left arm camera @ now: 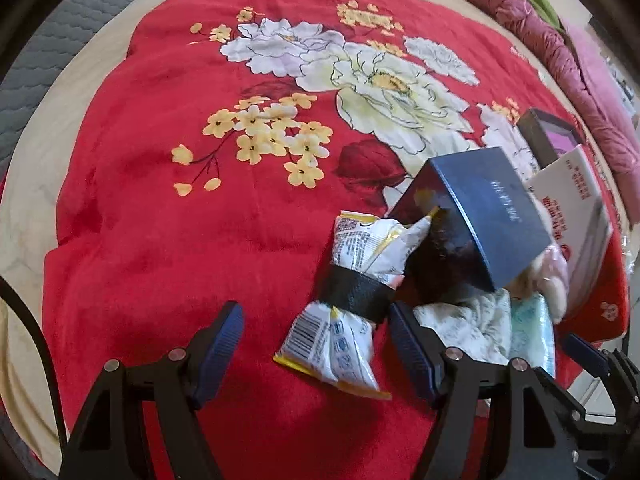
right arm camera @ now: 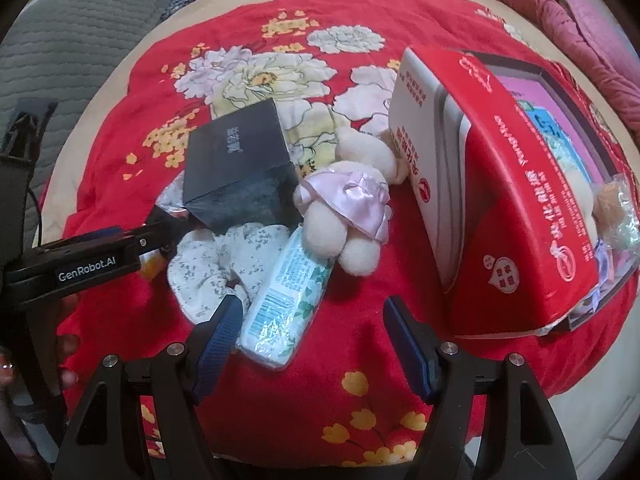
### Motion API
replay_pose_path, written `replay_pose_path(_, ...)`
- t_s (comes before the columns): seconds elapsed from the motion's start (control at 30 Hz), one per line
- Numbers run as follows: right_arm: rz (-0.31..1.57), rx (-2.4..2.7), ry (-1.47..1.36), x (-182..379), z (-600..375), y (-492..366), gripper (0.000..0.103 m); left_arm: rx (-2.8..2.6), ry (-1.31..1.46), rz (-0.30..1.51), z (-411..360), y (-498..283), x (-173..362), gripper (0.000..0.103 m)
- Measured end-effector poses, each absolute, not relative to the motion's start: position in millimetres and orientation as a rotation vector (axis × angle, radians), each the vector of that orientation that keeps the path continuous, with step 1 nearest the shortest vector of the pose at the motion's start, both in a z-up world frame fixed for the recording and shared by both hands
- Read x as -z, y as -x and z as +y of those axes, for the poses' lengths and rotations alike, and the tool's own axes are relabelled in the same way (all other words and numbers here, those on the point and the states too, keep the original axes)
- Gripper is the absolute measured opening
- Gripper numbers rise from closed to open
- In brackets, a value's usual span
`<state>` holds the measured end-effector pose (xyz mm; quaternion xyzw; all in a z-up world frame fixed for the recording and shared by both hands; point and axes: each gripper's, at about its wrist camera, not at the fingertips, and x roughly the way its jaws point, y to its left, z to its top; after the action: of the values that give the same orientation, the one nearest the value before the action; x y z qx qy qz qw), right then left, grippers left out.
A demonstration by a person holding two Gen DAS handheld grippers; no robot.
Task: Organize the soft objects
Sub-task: 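Grasp the yellow snack bag with the left tool while the right tool grasps the green tissue pack, then lift and carry the snack bag and tissue pack toward the pink book box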
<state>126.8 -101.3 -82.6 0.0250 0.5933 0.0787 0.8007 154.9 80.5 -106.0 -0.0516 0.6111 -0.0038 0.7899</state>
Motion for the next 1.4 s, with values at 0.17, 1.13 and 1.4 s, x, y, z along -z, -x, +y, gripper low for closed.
replay_pose_path(0.17,1.294,-0.156,-0.045,93.5,-98.4,-131.8,0.071,0.022,0.133,1.332,78.8,-160.0,113.4,0.074)
replay_pose_path(1.13,1.223,-0.268,-0.066,52.7,-121.7,-100.1,0.027,0.076,0.362,1.272,97.4,-137.2,96.5,0.036)
replay_pose_path(1.4,1.169,-0.282,-0.095,28.0,-128.3,-94.7,0.027,0.084,0.343,1.203,91.3,-103.3,55.3,0.036)
